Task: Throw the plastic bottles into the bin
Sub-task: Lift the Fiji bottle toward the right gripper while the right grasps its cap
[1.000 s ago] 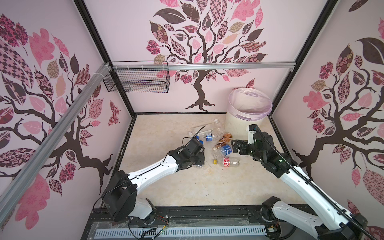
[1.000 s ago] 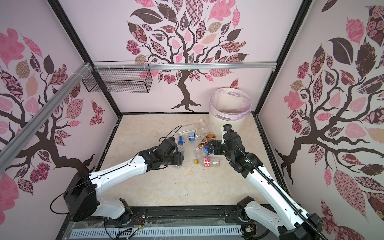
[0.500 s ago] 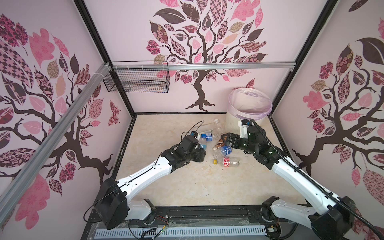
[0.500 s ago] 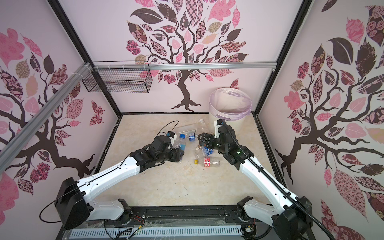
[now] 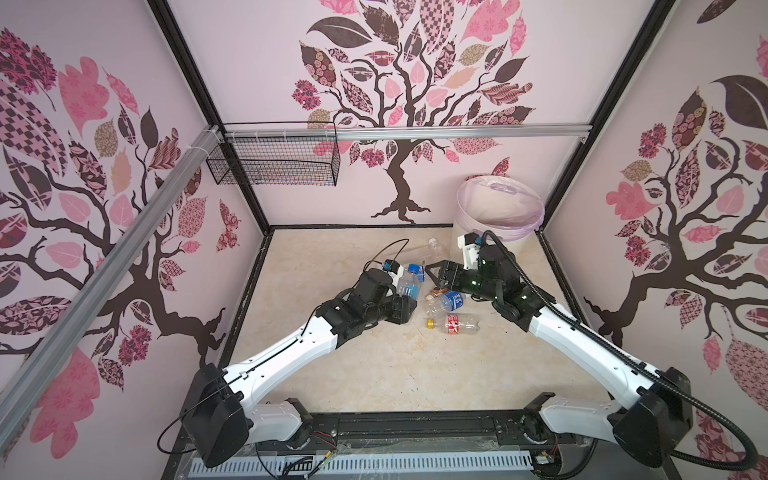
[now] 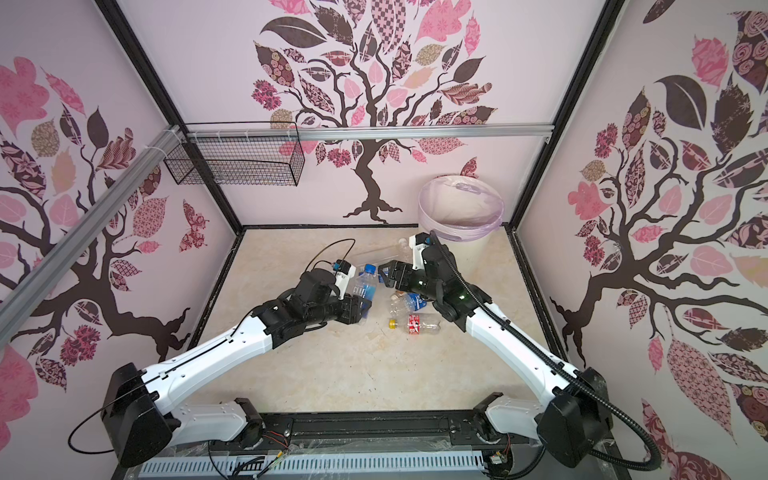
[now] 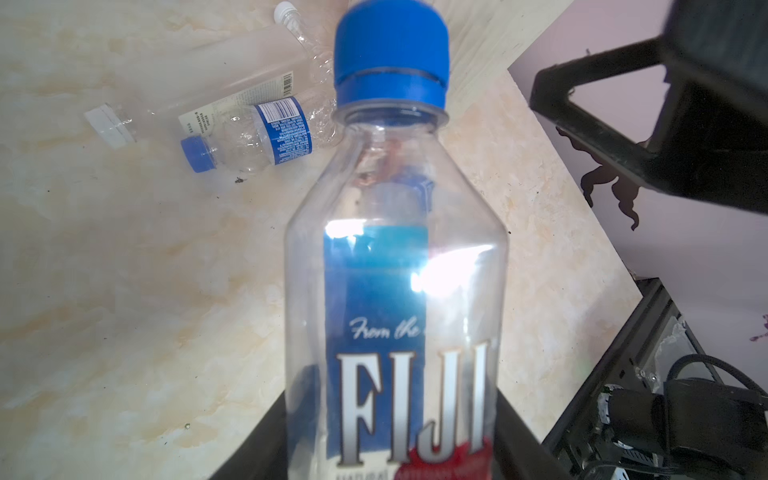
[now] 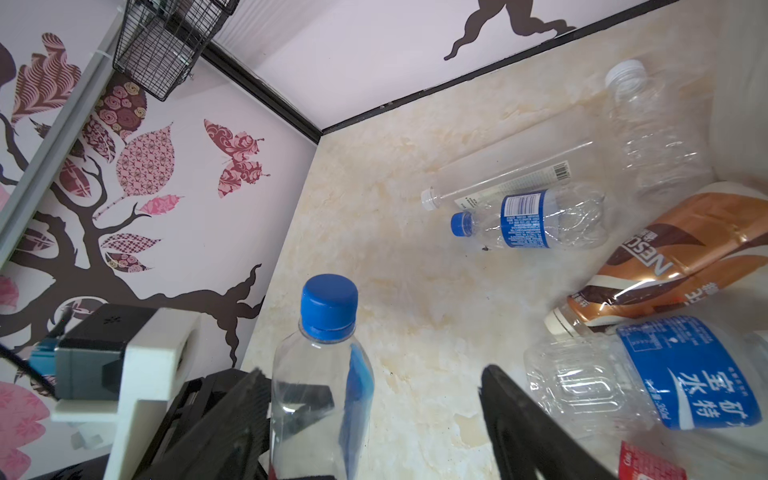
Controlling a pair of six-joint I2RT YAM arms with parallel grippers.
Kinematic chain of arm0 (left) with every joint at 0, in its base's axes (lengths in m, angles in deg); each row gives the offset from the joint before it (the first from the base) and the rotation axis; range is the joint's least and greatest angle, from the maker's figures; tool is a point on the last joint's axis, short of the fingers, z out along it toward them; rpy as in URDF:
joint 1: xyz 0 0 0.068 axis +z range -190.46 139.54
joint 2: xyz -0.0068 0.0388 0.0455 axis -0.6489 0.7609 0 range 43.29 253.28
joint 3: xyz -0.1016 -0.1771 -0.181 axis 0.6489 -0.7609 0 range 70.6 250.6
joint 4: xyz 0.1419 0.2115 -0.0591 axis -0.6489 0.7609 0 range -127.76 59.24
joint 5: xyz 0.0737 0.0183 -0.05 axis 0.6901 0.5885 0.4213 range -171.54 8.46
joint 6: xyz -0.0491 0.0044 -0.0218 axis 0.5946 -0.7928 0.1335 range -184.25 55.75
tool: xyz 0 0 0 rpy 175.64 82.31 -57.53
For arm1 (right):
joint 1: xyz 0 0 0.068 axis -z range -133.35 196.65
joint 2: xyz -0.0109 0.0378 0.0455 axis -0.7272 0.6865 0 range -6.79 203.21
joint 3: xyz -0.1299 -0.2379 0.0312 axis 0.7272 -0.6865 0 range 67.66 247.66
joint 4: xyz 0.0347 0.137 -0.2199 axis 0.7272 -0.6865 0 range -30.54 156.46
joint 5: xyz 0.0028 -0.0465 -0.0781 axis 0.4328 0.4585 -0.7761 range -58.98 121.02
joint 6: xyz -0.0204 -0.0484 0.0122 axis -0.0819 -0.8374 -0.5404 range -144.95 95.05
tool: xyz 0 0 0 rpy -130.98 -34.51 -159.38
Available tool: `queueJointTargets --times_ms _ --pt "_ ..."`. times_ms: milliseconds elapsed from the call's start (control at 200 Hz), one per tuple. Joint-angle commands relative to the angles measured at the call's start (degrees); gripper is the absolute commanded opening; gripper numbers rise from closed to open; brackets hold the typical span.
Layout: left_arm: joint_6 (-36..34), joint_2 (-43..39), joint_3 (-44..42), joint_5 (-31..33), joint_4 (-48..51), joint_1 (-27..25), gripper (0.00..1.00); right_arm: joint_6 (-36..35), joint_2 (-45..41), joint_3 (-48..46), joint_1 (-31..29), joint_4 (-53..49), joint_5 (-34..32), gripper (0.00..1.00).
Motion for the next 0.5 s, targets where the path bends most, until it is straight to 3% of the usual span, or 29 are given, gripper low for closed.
queueJointTargets --times_ms 0,495 --pt "-0.8 -1.5 2.0 -1.1 -2.0 -0.1 0.56 0.7 1.9 3.8 -1.2 2.3 0.8 0.79" --pt "-0.1 -3.0 1.3 -1.7 -2.7 -0.5 0.56 0.7 7.7 6.7 -4.1 3.4 1.3 0.58"
